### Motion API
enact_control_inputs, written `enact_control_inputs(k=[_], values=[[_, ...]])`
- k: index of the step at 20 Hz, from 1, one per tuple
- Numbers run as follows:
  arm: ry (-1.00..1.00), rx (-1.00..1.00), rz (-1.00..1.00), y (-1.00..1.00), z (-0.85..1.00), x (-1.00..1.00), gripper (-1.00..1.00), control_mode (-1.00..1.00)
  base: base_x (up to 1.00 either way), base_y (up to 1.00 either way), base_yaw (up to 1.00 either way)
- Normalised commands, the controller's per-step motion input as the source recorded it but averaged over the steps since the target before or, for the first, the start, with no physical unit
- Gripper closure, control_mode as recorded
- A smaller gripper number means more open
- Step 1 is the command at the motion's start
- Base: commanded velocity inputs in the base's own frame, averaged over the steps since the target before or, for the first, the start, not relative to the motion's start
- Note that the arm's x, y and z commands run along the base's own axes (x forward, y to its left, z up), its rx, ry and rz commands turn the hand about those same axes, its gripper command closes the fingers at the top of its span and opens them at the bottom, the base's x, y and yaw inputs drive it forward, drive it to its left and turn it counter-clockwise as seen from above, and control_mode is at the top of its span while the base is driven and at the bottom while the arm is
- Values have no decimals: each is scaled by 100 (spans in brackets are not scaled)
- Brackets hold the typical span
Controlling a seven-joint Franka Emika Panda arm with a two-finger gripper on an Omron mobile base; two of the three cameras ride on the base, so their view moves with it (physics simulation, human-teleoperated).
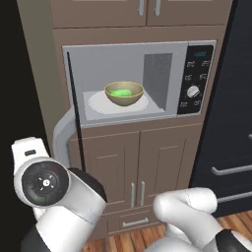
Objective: Pick the corn from the sink and place it in the bowl. Then pick the bowl and place it in the microwave. Then close the microwave door and press the start button.
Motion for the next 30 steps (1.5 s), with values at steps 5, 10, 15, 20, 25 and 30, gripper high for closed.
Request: enact_control_inputs(k=[5,10,15,20,25,30], values=[[0,0,-18,-28,-4,37,-100,-100,0,0,0],[0,0,-1,-96,0,1,-100,-100,0,0,0],[0,1,0,-100,0,0,-100,-100,0,0,0],[0,0,0,-100,0,12,-100,-100,0,0,0],[0,0,0,-100,0,42,-100,-100,0,0,0],[0,0,-5,-100,0,75,-100,-100,0,0,0]])
